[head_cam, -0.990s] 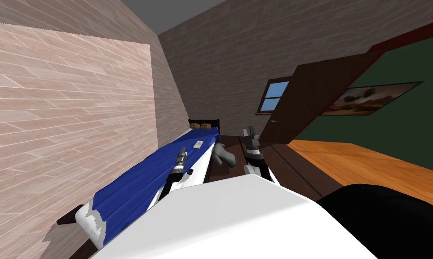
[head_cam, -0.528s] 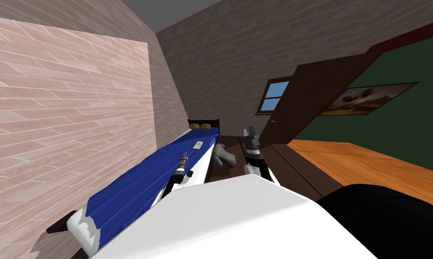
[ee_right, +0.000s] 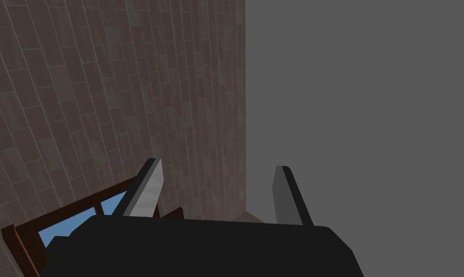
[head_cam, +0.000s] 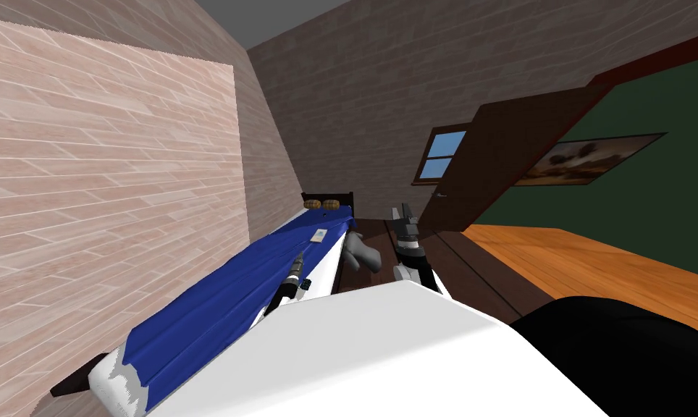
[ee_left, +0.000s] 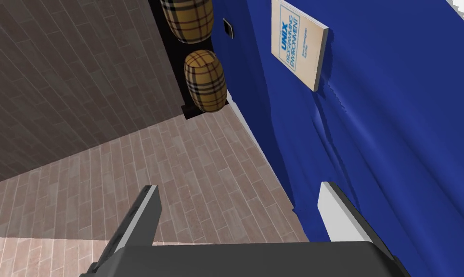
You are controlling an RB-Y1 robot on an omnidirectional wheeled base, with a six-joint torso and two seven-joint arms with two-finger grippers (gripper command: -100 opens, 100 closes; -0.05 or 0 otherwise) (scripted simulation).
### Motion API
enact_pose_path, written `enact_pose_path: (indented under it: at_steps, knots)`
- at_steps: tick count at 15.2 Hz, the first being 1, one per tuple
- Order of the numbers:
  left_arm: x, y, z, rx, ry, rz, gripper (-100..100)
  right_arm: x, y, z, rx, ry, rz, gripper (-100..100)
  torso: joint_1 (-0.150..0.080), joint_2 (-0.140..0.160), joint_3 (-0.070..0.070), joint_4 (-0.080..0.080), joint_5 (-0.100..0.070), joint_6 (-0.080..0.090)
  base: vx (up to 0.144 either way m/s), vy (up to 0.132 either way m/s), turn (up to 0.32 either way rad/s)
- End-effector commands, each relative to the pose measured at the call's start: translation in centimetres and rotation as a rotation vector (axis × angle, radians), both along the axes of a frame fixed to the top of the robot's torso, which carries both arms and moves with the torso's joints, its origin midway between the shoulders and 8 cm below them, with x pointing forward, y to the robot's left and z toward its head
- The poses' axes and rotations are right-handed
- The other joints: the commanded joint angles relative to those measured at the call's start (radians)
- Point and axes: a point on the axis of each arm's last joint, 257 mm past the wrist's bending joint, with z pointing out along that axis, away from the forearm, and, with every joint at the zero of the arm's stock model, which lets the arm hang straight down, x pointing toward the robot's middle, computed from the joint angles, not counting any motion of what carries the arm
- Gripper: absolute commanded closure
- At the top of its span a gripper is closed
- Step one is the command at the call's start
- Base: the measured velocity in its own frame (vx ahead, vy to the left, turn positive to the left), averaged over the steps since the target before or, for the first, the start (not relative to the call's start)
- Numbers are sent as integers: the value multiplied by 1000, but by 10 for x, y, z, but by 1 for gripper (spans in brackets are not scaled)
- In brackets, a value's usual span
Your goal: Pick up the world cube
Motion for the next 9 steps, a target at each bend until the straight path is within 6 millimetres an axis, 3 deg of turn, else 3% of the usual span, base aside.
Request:
enact_pose_path:
  at_steps: [1, 3, 4, 7, 9]
  knots:
    - [-8, 5, -29, -3, 82, 12, -100, 0, 0, 0, 0, 0, 0, 0, 0, 0, 0, 0, 0, 0, 44, 21, -26]
    - [-12, 6, -36, -4, 97, 16, -100, 0, 0, 0, 0, 0, 0, 0, 0, 0, 0, 0, 0, 0, 42, 23, -17]
    - [-18, 9, -54, -7, 155, 23, -100, 0, 0, 0, 0, 0, 0, 0, 0, 1, 1, 0, 0, 0, 43, 23, -29]
    - [-23, 11, -63, -8, 175, 28, -100, 0, 0, 0, 0, 0, 0, 0, -1, 1, 1, 0, 0, 0, 35, 20, -12]
    - [-36, 15, -89, -13, 253, 39, -100, 0, 0, 0, 0, 0, 0, 0, -1, 2, 1, 0, 0, 0, 37, 19, -25]
